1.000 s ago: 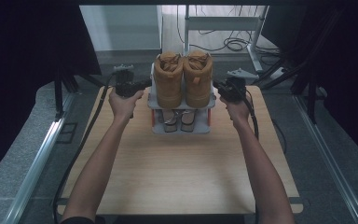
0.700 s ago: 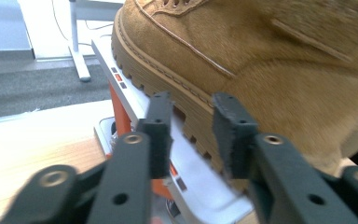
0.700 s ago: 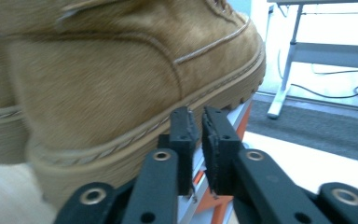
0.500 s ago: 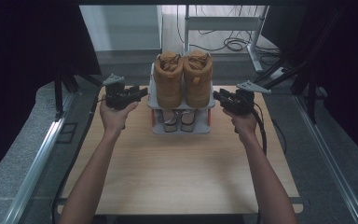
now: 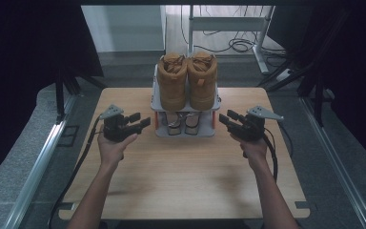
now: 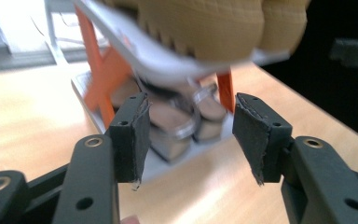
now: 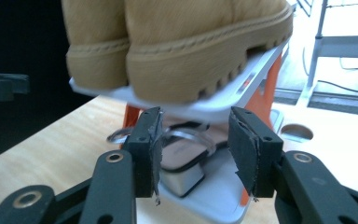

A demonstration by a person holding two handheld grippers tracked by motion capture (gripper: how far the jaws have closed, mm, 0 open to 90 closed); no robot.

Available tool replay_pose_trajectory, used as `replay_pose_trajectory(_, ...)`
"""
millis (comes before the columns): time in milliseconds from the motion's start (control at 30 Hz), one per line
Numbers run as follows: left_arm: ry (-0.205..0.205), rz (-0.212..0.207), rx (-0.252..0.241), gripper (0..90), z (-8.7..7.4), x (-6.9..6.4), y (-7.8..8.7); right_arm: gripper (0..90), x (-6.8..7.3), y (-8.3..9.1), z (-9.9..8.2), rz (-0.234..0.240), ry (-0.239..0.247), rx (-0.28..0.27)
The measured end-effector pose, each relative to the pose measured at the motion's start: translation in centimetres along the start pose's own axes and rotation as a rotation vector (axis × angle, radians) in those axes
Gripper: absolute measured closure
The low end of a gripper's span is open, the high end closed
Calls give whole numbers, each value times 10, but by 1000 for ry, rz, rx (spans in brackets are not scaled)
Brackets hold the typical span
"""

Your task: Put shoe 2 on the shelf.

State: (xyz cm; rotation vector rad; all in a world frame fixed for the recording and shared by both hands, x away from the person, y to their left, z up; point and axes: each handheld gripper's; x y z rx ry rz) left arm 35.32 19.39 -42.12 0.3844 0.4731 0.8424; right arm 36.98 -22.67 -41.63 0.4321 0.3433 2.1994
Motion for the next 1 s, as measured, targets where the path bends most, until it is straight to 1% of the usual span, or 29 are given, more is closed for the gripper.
replay_pose_trajectory(33, -4, 10, 4, 463, -5, 0, 0, 533, 1, 0, -5, 8, 13, 3)
replay_pose_trajectory(100, -5, 3, 30, 458, -16, 2, 0, 526, 3, 1, -18, 14, 39, 14)
replay_pose_trajectory(133, -1, 5, 44, 456, -24, 2, 0, 526, 4, 1, -22, 16, 43, 17)
replay_pose_trajectory(167, -10, 10, 63, 456, -30, 2, 0, 523, 5, 1, -29, 22, 43, 24)
replay_pose_trajectory(200, -8, 13, 73, 452, -36, 2, 0, 521, 5, 0, -35, 27, 42, 31)
replay_pose_trajectory(267, -2, 2, 85, 453, -46, 2, -1, 517, 7, -1, -45, 26, 46, 48)
replay_pose_trajectory(300, -7, 7, 91, 452, -52, 1, -1, 514, 7, -1, -51, 23, 50, 58)
replay_pose_trajectory(367, -2, 9, 99, 452, -62, 0, -2, 502, 9, -2, -61, 37, 37, 80)
replay_pose_trajectory(433, 8, 4, 100, 452, -72, 0, -2, 497, 10, -2, -71, 36, 37, 101)
replay_pose_trajectory(533, -2, 12, 114, 450, -87, -1, -1, 487, 12, -1, -86, 50, 27, 142)
replay_pose_trajectory(600, 15, 7, 113, 448, -96, 1, -1, 484, 14, -2, -93, 41, 36, 167)
replay_pose_trajectory(633, 25, 3, 115, 449, -100, 2, -2, 478, 15, -3, -97, 45, 35, 179)
replay_pose_trajectory(667, 19, 1, 130, 449, -102, 2, -3, 470, 16, -4, -100, 49, 35, 193)
replay_pose_trajectory(700, 10, 10, 144, 445, -103, 3, -3, 471, 17, -4, -103, 48, 47, 199)
replay_pose_trajectory(733, 1, 19, 147, 441, -103, 3, -3, 471, 19, -5, -106, 46, 52, 197)
replay_pose_trajectory(800, 0, 11, 136, 442, -103, 5, -2, 462, 20, -7, -110, 56, 44, 198)
replay_pose_trajectory(833, 2, 13, 136, 441, -102, 6, -2, 455, 20, -7, -109, 52, 59, 205)
replay_pose_trajectory(867, 1, 19, 135, 438, -102, 6, -1, 450, 21, -5, -107, 38, 73, 200)
replay_pose_trajectory(900, 5, 23, 126, 434, -102, 7, 0, 443, 20, -4, -107, 38, 71, 191)
replay_pose_trajectory(967, 19, 21, 113, 421, -102, 8, 2, 403, 19, 0, -106, 43, 50, 164)
replay_pose_trajectory(1000, 19, 24, 110, 415, -102, 8, 3, 388, 19, 0, -107, 37, 49, 161)
Point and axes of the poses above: each handheld gripper's, and its own axes: y roughly backward along the jaws, z roughly out of its top, x roughly to its left, and after that the axes turned 7 degrees about x, right-handed
